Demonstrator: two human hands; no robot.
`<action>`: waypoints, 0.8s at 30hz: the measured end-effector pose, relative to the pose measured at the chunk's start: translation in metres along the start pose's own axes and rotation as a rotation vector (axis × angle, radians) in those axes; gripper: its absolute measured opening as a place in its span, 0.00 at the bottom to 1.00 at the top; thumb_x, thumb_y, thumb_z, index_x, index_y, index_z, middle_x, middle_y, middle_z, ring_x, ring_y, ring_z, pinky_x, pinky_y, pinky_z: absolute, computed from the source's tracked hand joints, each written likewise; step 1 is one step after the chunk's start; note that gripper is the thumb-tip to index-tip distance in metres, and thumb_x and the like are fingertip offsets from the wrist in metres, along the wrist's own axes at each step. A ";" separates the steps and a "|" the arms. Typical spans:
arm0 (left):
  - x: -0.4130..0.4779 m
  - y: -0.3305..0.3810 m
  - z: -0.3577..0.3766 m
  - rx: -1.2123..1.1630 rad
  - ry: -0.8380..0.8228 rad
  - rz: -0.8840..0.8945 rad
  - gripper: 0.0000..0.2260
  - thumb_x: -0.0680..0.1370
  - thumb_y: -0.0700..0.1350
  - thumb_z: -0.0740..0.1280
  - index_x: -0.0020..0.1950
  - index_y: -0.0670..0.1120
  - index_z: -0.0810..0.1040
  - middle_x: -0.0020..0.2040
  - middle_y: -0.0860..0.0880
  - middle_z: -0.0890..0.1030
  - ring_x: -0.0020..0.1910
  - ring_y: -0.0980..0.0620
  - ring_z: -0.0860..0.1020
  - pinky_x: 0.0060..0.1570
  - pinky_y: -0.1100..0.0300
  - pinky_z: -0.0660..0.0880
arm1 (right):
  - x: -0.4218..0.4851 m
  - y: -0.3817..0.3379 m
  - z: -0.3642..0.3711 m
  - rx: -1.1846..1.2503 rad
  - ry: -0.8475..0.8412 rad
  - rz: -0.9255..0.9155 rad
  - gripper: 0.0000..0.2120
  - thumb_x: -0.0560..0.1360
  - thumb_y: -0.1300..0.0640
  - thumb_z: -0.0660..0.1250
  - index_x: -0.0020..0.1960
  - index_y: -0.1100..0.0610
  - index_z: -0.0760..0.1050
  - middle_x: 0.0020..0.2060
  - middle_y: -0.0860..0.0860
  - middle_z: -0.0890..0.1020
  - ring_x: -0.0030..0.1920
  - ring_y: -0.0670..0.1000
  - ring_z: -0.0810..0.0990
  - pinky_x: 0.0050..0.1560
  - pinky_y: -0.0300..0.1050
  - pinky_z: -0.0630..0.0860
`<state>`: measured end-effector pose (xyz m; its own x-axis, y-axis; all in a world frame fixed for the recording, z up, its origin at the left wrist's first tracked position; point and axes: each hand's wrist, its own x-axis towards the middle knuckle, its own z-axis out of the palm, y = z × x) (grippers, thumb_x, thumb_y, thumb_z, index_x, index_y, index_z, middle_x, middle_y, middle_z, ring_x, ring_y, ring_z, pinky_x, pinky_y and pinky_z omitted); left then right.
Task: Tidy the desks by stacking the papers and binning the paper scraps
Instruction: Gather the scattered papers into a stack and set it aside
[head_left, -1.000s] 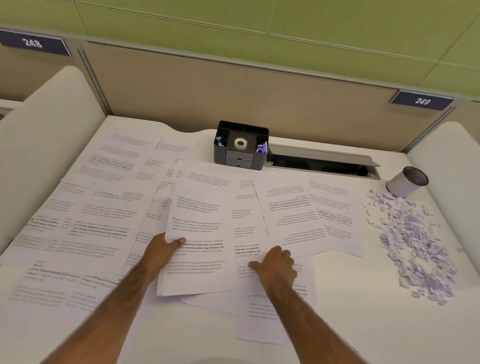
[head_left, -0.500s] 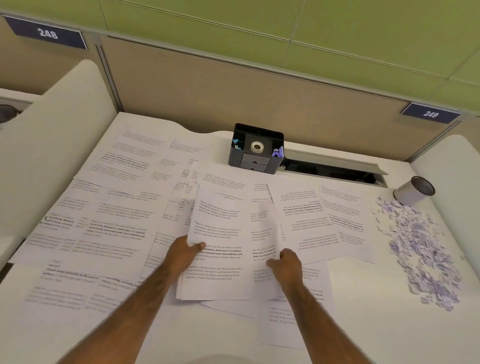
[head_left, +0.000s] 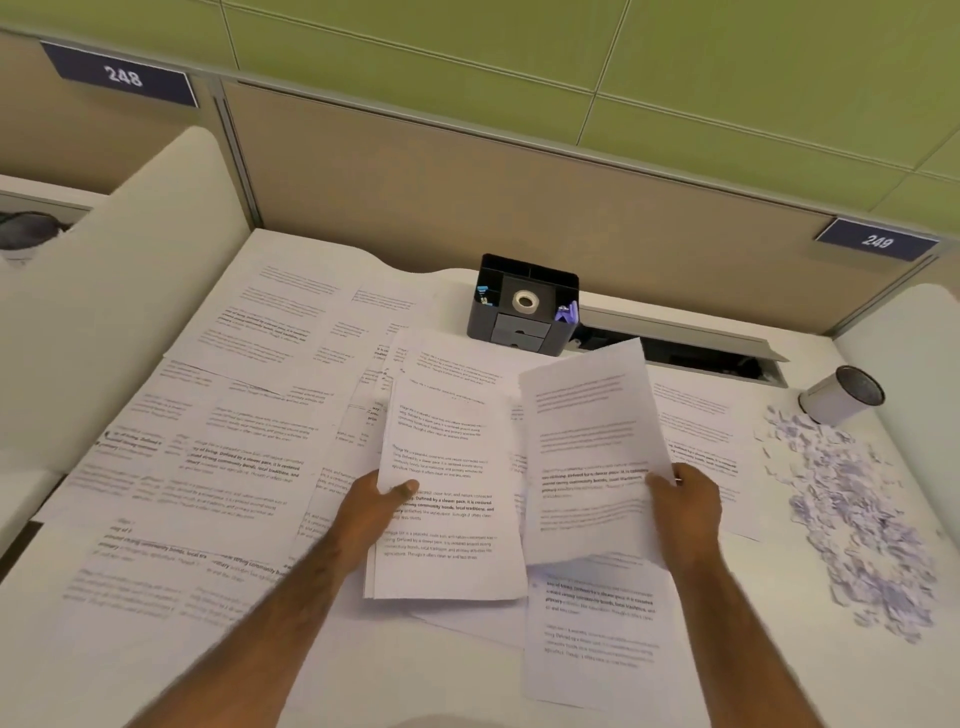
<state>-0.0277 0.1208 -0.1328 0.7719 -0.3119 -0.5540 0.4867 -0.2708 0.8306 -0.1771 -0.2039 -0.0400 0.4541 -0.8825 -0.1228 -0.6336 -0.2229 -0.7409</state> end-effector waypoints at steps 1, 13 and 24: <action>0.001 0.001 0.000 -0.013 -0.006 -0.001 0.16 0.79 0.49 0.73 0.65 0.47 0.81 0.56 0.50 0.86 0.53 0.48 0.85 0.59 0.43 0.81 | 0.002 -0.001 -0.003 0.043 0.026 0.014 0.05 0.76 0.63 0.66 0.43 0.62 0.78 0.37 0.53 0.81 0.39 0.57 0.77 0.37 0.45 0.69; -0.001 0.011 0.009 -0.020 -0.042 0.035 0.19 0.77 0.61 0.70 0.63 0.51 0.81 0.54 0.52 0.87 0.52 0.50 0.86 0.57 0.46 0.82 | -0.043 0.008 0.063 0.150 -0.363 0.082 0.03 0.77 0.62 0.67 0.45 0.59 0.79 0.42 0.51 0.84 0.43 0.54 0.82 0.35 0.41 0.72; 0.002 0.001 0.013 -0.036 -0.090 0.002 0.12 0.81 0.43 0.71 0.64 0.50 0.81 0.57 0.49 0.86 0.55 0.46 0.85 0.61 0.41 0.79 | -0.045 0.010 0.109 -0.062 -0.381 0.028 0.07 0.79 0.52 0.68 0.48 0.56 0.79 0.45 0.47 0.83 0.45 0.49 0.79 0.42 0.42 0.73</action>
<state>-0.0307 0.1083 -0.1338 0.7339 -0.3936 -0.5535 0.5007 -0.2372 0.8325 -0.1354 -0.1216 -0.1137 0.6289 -0.6740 -0.3875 -0.6803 -0.2357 -0.6940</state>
